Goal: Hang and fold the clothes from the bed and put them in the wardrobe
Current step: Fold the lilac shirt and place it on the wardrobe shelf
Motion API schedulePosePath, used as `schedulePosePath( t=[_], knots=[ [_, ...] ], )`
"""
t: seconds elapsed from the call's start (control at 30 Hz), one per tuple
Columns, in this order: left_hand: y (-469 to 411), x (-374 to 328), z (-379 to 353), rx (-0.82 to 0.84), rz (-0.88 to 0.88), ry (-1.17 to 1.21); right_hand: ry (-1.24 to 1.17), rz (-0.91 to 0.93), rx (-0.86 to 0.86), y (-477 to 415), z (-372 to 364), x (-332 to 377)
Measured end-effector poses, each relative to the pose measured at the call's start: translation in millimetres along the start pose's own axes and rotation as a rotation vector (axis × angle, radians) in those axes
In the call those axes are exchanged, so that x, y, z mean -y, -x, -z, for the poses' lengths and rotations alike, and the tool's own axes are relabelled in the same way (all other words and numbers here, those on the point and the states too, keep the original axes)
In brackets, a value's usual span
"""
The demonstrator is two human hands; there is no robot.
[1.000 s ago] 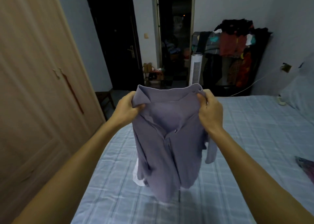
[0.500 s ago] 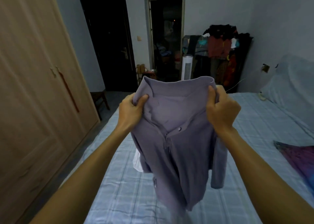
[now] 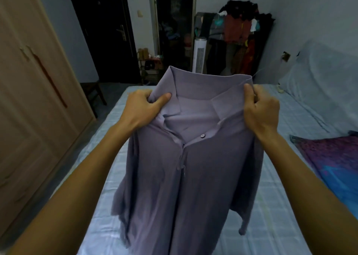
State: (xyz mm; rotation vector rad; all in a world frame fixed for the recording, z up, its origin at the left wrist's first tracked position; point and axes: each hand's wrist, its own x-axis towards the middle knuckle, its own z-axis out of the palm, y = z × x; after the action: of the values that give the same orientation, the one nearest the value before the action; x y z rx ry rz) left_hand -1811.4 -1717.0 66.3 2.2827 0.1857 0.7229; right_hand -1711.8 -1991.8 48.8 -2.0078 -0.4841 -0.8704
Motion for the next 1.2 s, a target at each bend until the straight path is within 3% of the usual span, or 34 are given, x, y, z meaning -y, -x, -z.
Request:
schedulePosePath(
  t=[0.2,0.47,0.6,0.8,0.93,1.07,1.2],
  knots=[
    [-69,66,-95,0.103,0.079,-0.12,0.104,-0.157,0.187,-20,-87,-101],
    [-167,252,-330,0.18,0.237,-0.373,0.328,-0.396,0.399,-10,-290,-323],
    [-174,338,-443,0.157,0.316,-0.486,0.317,-0.533,0.45,25,-385,-428],
    [-71,414,-528,0.403,0.25,-0.441,0.334,-0.405,0.523,155,-417,-490],
    [-32,450,-545,0.516,0.293,-0.558,0.413,-0.155,0.796,224,-420,-520],
    [-13,468,-559,0.67,0.398,-0.634,0.468,-0.078,0.886,252,-421,-547],
    [-10,470,-565,0.675,0.421,-0.654,0.516,-0.082,0.888,254,-420,-547]
  ],
)
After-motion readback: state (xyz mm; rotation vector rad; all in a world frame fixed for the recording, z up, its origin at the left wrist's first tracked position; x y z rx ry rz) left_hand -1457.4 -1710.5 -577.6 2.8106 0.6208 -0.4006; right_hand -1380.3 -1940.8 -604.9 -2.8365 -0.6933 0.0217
